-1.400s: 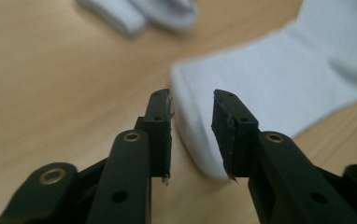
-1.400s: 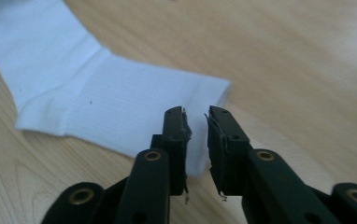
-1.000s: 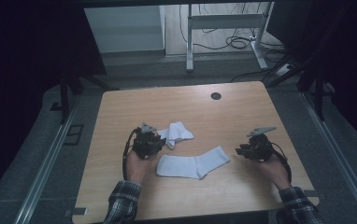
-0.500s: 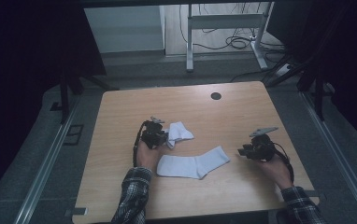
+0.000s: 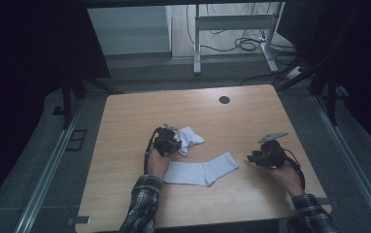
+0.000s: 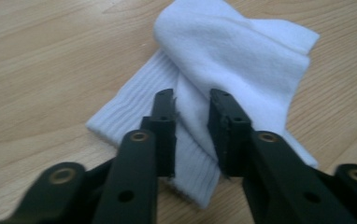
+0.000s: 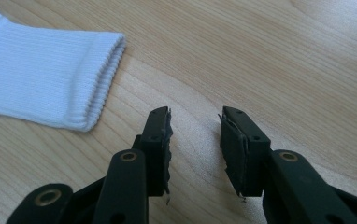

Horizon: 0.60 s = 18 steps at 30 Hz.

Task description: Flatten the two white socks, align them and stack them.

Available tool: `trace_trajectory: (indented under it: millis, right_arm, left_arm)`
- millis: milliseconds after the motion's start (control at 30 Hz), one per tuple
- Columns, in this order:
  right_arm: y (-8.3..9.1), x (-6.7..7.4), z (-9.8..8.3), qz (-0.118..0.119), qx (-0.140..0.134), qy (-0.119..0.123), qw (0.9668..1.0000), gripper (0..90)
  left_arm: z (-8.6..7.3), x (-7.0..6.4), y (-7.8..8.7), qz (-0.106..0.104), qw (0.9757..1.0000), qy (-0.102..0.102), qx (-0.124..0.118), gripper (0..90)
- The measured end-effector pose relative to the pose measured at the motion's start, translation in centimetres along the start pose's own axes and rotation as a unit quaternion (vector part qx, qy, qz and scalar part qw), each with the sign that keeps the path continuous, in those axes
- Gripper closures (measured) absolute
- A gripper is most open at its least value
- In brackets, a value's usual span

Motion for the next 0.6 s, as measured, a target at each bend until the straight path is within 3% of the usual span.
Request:
trace_trajectory:
  millis: [133,500,600]
  right_arm:
    - [0.0,0.0,0.0,-0.001,0.0,0.001,1.0,62.0]
    - [0.0,-0.2,-0.1,-0.003,0.001,0.001,1.0,62.4]
    - [0.0,-0.2,-0.1,-0.002,0.002,0.0,1.0,62.8]
  left_arm:
    - [0.3,-0.5,0.1,0.005,0.9999,-0.01,0.006,87.0]
    - [4.6,-2.9,2.3,-0.031,0.998,-0.004,-0.054,87.9]
    - [5.9,-3.8,2.5,-0.036,0.9975,-0.015,-0.058,88.0]
Point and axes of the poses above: each handheld gripper's, and its own axes: y roughly backward along the jaws, z roughly out of its top, x roughly to its left, the point moved 6 cm from there along -y, roughly forward along the jaws, and after that the axes turned 1 degree about -z, right-handed, at the moved point
